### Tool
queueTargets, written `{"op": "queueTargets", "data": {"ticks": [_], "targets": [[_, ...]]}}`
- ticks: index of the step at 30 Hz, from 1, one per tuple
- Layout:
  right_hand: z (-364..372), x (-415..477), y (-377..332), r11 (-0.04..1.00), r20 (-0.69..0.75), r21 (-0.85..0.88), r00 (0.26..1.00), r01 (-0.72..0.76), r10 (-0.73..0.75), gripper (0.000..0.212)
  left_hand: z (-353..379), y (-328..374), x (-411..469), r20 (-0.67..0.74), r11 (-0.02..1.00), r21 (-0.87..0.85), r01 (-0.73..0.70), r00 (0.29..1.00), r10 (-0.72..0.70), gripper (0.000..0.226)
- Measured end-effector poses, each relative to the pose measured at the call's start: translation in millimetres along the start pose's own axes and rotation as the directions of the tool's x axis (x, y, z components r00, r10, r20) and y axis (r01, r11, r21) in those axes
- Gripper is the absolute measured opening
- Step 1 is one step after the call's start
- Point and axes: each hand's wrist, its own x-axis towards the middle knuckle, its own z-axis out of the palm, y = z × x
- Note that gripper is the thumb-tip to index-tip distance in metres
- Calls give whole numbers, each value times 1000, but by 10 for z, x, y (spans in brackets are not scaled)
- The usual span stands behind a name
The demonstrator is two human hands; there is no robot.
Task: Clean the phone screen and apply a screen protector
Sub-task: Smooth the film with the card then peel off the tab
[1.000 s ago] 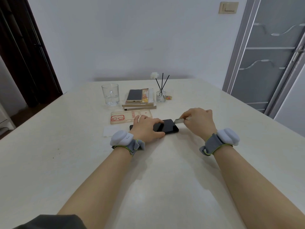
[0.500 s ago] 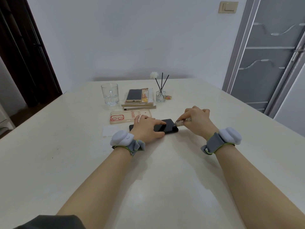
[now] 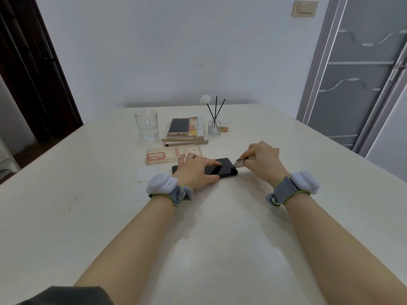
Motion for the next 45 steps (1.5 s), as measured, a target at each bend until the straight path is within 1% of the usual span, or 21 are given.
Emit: {"op": "queueTargets", "data": {"ticks": [1, 4, 7, 11, 15, 21, 25, 29, 31, 34, 36, 39, 43, 45], "targets": [[6, -2, 1, 1000, 2, -2, 1000, -3, 3, 32, -2, -3, -2, 2, 1000, 0, 2, 1000, -2, 44], [-16, 9, 18, 999, -4, 31, 1000, -18, 18, 24, -7, -11, -1, 4, 1000, 1, 4, 1000, -4, 44], [-7, -1, 30, 998, -33, 50, 999, -35, 37, 21, -5, -2, 0, 5, 1000, 4, 0, 1000, 0, 44], [20, -6, 18, 998, -95, 64, 995, -17, 23, 25, -12, -6, -9, 9, 1000, 6, 2, 1000, -2, 44], [64, -2, 10, 997, -58, 70, 998, 12, -8, 28, -9, 0, -11, 5, 1000, 5, 1, 1000, -1, 44], [161, -5, 32, 999, 9, -10, 999, 40, -40, 41, -2, -2, -8, 7, 1000, 2, 9, 1000, -9, 43], [152, 34, 16, 999, -36, -13, 999, 34, -35, 35, -1, -4, -8, 1, 1000, -6, 10, 1000, -10, 44], [201, 17, 26, 998, -4, -64, 1000, 23, -24, 46, 2, 0, -8, 8, 1000, -6, 11, 1000, -11, 44], [199, 30, 15, 998, -18, -60, 1000, 9, -10, 43, -2, -5, -10, 7, 1000, -8, 12, 1000, -12, 44], [183, 55, 10, 998, -78, -60, 997, -5, 0, 36, -5, -7, -10, 9, 1000, -6, 9, 1000, -9, 44], [197, 47, 24, 997, -89, -77, 996, -7, 0, 37, -3, -1, -13, 13, 1000, 2, 6, 1000, -6, 44], [231, 52, 32, 996, -68, -84, 998, -6, 0, 42, -12, -1, -15, 12, 1000, -8, 7, 1000, -7, 44], [221, 78, 35, 997, -132, -81, 991, -12, 1, 36, -17, -3, -22, 10, 1000, -17, 5, 1000, -5, 44], [240, 68, 37, 997, -121, -82, 993, 6, -16, 39, -10, -1, -19, 9, 1000, -12, 2, 1000, -2, 44]]}}
